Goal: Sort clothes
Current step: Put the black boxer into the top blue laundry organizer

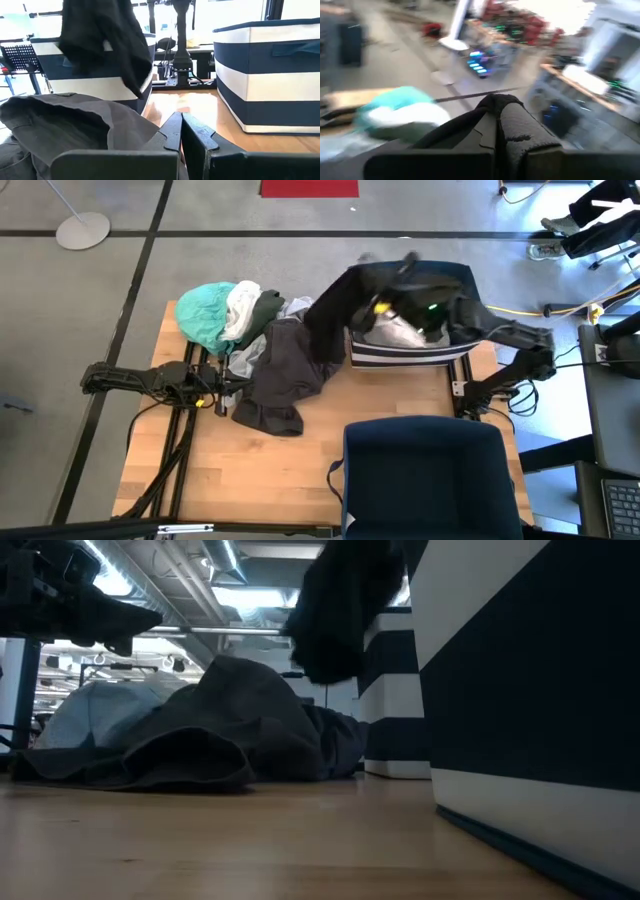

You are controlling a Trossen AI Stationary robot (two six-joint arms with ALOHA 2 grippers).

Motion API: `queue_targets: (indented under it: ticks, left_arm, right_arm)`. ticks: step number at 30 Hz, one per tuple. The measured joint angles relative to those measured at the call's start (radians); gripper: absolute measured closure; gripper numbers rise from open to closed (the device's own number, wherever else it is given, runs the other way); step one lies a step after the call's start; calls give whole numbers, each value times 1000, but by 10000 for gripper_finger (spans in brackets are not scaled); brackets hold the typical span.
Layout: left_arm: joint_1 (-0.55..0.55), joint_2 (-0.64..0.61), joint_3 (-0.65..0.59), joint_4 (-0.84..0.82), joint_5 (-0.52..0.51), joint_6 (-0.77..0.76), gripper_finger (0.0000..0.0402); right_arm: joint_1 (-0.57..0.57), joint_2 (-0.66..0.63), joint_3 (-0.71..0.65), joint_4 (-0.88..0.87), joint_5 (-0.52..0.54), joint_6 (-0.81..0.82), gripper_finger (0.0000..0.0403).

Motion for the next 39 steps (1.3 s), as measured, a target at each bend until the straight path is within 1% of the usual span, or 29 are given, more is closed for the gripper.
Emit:
queue_targets:
  ticks: [3,7,11,16,20,26,30,35,39]
  left_arm:
    - [0,0,0,0,0,1,402]
    - [0,0,0,0,0,1,401]
    - [0,0,0,0,0,1,402]
    - [0,0,0,0,0,1,401]
    - [0,0,0,0,0,1,402]
    - [0,0,0,0,0,1,402]
    - [0,0,0,0,0,1,402]
    - [0,0,0,0,0,1,401]
    - [0,0,0,0,0,-2,402]
  right_arm:
    - [-38,-52,0,42,68,-33,389]
    - [-101,-114,1,71,81,-95,389]
    - [-164,-163,1,68,115,-106,388]
    - [-227,-210,1,-31,120,-100,388]
    - [-270,-221,1,-183,116,6,388]
    - [-344,-197,1,-488,-28,186,388]
    - [-395,-148,1,-644,-70,304,388]
    - [-436,-70,0,-753,-127,389,388]
    - [-459,-6,0,-788,-222,424,388]
